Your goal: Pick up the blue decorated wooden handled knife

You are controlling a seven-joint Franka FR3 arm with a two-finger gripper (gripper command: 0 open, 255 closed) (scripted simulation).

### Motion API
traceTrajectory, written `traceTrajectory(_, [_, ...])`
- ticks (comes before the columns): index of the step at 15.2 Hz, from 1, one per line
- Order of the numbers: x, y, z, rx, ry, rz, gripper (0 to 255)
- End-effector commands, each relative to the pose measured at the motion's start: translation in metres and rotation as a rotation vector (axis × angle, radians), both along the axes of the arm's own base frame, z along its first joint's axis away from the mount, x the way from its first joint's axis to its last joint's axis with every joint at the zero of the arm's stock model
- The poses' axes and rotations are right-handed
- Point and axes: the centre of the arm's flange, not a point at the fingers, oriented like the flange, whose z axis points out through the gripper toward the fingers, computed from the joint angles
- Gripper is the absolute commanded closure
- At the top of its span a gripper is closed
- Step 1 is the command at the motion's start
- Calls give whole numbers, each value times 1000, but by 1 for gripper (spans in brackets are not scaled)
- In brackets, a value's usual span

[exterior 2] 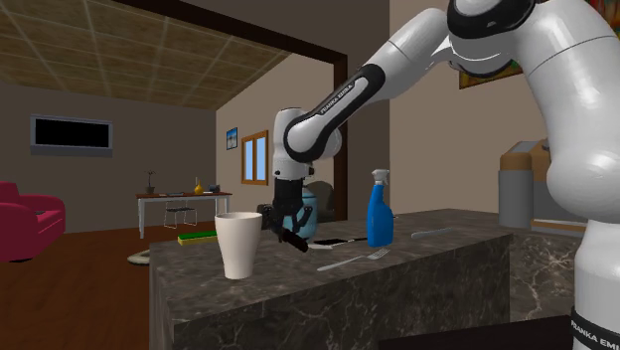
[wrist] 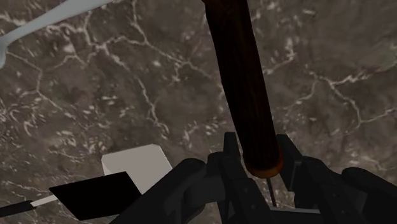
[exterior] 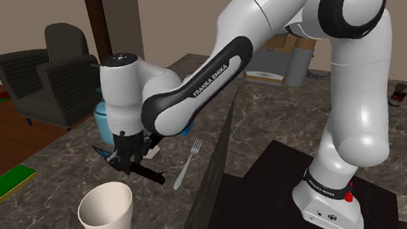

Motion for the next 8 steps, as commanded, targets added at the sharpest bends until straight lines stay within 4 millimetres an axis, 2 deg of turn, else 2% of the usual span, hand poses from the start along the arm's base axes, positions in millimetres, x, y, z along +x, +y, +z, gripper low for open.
traceTrajectory(1, [0, 0, 11, 0, 0, 0, 255])
traceTrajectory(6, [0, 0, 37, 0, 0, 0, 255])
traceTrajectory(8, [0, 0, 38, 0, 0, 0, 255])
